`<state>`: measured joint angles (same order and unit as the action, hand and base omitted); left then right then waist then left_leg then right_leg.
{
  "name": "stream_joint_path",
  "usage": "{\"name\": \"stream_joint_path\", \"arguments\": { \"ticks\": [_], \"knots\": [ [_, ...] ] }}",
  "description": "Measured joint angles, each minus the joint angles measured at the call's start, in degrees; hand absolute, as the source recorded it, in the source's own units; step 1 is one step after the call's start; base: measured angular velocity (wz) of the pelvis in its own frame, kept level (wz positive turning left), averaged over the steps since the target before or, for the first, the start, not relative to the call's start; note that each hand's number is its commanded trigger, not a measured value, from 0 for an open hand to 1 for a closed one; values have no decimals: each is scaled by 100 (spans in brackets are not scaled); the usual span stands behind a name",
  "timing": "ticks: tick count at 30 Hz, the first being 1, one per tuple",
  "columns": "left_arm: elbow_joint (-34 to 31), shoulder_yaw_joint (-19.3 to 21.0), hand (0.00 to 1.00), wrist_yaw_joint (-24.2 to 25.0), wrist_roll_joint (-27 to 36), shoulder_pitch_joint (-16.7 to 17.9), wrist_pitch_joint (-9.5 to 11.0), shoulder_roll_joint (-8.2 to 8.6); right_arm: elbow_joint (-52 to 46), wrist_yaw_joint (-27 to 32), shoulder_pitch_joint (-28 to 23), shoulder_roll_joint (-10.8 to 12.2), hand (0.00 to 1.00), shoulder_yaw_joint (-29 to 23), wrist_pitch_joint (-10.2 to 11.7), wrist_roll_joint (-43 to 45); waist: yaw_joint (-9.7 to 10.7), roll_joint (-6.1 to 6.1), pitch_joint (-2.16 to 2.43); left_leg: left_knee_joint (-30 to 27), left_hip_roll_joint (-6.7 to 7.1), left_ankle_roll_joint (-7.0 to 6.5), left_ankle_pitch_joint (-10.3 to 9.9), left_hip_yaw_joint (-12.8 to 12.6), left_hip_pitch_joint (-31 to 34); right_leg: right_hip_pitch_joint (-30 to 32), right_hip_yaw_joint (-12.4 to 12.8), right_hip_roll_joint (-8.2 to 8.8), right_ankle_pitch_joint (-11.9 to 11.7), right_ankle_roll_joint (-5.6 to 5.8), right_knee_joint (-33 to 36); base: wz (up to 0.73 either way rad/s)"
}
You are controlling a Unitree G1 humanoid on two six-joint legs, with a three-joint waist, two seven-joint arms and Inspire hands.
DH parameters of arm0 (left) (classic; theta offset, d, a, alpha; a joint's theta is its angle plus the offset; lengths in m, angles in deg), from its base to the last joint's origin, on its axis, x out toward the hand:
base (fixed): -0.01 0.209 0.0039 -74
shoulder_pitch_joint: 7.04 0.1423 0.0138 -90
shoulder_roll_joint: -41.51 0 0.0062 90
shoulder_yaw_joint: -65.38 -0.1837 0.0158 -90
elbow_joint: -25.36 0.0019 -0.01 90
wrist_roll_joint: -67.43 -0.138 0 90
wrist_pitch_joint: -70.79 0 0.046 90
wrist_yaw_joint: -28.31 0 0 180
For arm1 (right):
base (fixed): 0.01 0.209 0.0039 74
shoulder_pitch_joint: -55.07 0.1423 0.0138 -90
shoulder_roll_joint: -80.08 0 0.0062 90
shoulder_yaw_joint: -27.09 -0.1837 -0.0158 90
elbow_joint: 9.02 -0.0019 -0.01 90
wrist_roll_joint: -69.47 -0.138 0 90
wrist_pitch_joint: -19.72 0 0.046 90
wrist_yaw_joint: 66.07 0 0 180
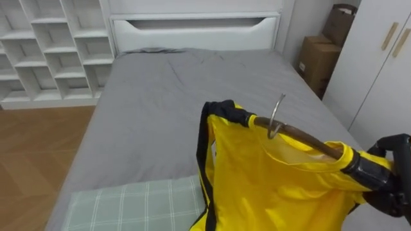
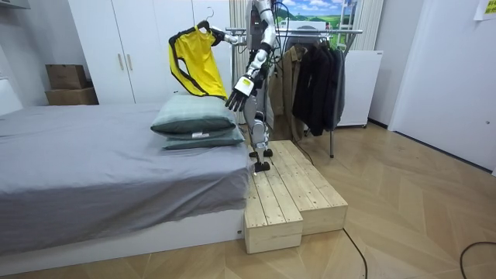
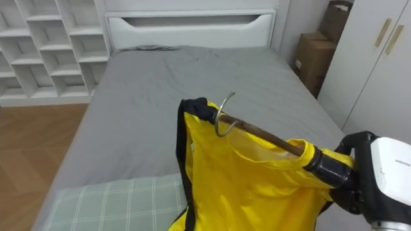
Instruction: Hang clothes
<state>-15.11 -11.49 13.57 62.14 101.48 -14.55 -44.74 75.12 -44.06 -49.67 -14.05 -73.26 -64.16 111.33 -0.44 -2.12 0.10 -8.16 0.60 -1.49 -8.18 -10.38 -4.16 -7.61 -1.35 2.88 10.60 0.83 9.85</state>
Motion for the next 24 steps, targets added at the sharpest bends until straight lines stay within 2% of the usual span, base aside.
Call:
{"name": "stream_joint_path", "arguments": {
  "ticks": [1,3,5,9,12,24],
  "knots": [
    [184,-8,0,-7,0,7,-4,6,-15,-79,-1,22,100,8,-15,-25,1,-36,-21,0,-3,5,-5,0,4,6,-9,-1,0,0,4,0],
    [316,-10,0,-11,-2,10,-31,25,-101,-175,-9,33,100,11,-77,-53,4,-45,-17,-11,-5,4,-7,2,41,41,-11,-2,0,0,3,0],
    [459,-39,0,-40,-9,18,-63,34,-274,-255,-77,36,100,14,-123,-41,-1,-96,-32,-18,-9,4,-7,-28,70,76,9,-4,0,0,4,0],
    [658,-111,0,-70,-45,12,-118,88,-405,-349,-111,76,100,23,-125,-38,-8,-121,-20,-60,-8,-8,-28,-19,111,97,33,-2,0,0,6,0],
    [704,-274,0,-75,-35,8,-187,101,-425,-359,-110,195,100,57,-154,-51,-8,-133,-12,-59,-8,-9,-27,-21,126,152,38,-2,0,0,77,0],
    [1030,-337,0,33,-46,-122,-279,123,-478,-672,-105,198,100,126,-250,-97,3,-175,-10,-60,-16,-9,-27,-40,147,178,38,-4,0,0,86,0]
  ]
}}
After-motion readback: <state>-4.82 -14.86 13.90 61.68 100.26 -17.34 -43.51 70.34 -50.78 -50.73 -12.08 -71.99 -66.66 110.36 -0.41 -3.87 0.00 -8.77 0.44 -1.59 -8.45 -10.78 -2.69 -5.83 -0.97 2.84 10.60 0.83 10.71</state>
